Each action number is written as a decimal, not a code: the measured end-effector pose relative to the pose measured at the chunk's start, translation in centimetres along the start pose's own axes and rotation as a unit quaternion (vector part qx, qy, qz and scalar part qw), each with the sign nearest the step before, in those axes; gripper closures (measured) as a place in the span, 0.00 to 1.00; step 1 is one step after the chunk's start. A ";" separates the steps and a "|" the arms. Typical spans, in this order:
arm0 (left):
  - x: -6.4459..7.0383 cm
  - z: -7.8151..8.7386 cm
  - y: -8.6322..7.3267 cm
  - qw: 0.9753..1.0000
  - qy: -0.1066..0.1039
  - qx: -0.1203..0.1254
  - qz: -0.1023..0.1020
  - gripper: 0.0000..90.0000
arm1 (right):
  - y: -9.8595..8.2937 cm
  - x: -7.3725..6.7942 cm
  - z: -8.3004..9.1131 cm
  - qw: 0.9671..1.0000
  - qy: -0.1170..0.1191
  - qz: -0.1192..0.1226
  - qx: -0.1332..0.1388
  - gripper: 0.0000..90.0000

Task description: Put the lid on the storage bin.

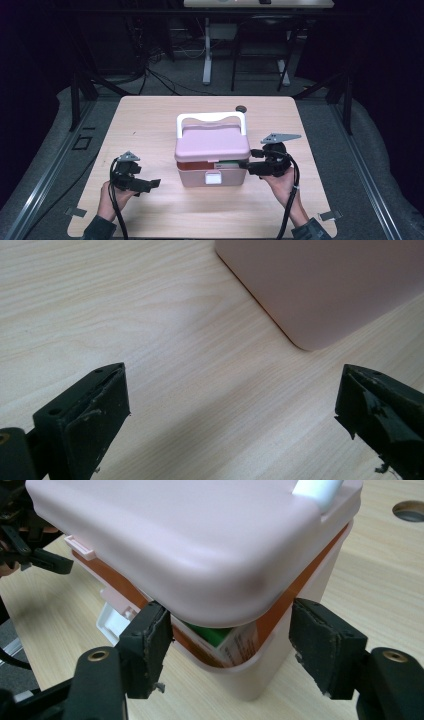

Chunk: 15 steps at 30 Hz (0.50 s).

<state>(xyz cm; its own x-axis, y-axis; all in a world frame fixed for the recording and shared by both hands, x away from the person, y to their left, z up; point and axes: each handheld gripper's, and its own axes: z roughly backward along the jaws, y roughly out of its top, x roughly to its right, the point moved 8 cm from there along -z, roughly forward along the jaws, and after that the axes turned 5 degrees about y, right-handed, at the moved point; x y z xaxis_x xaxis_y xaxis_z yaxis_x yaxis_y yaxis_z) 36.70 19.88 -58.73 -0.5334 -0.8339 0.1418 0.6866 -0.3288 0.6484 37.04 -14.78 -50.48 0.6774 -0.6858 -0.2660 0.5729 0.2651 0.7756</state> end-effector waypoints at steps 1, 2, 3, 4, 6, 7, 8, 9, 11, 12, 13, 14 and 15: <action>0.0 0.0 0.0 1.000 -0.001 0.001 0.001 0.01 | -0.1 0.0 -0.1 1.000 -0.001 -0.002 -0.001 0.36; 0.1 -0.1 0.0 1.000 -0.003 0.001 0.000 0.01 | -0.3 -0.1 -0.1 1.000 -0.001 -0.002 -0.001 0.36; 0.2 -0.2 0.0 1.000 -0.003 0.002 0.000 0.01 | -0.5 0.0 -0.2 1.000 -0.003 -0.002 -0.004 0.35; 0.2 -0.2 -0.1 1.000 -0.003 -0.001 -0.002 0.01 | -0.6 -0.1 -0.3 1.000 -0.004 -0.004 -0.004 0.35; 0.3 -0.3 -0.2 1.000 -0.004 0.000 -0.002 0.01 | -1.1 0.0 -0.4 1.000 -0.004 -0.006 -0.007 0.32; 0.3 -0.3 -0.2 1.000 -0.004 -0.003 -0.003 0.01 | -1.3 -0.1 -0.4 1.000 -0.003 -0.008 -0.009 0.30; 0.3 -0.4 -0.3 1.000 -0.004 -0.004 -0.002 0.01 | -1.5 -0.1 -0.5 1.000 0.000 -0.012 -0.011 0.30; 0.4 -0.4 -0.3 1.000 -0.002 -0.003 -0.001 0.01 | -1.7 -0.1 -0.4 1.000 -0.002 -0.010 -0.012 0.30; 0.4 -0.4 -0.4 1.000 -0.002 -0.003 -0.001 0.01 | -1.9 0.0 -0.4 1.000 -0.009 -0.007 -0.016 0.29; 0.4 -0.4 -0.4 1.000 -0.001 -0.004 -0.004 0.01 | -2.0 0.0 -0.4 1.000 -0.009 -0.007 -0.017 0.28; 0.4 -0.4 -0.4 1.000 0.000 -0.003 -0.004 0.01 | -2.1 0.0 -0.4 1.000 -0.009 -0.005 -0.016 0.28; 0.4 -0.3 -0.4 1.000 0.000 -0.004 -0.006 0.01 | -2.2 0.0 -0.3 1.000 -0.008 -0.004 -0.016 0.26; 0.4 -0.3 -0.4 1.000 0.000 -0.003 -0.006 0.01 | -2.3 0.1 -0.3 1.000 -0.011 -0.004 -0.018 0.25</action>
<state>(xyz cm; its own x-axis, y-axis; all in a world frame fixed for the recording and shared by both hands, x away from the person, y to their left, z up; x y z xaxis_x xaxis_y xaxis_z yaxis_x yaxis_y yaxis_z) 36.36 19.58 -59.19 -0.5414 -0.8301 0.1336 0.6831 -0.3417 0.6455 35.94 -15.29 -52.43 0.6631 -0.7024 -0.2585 0.5941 0.2839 0.7526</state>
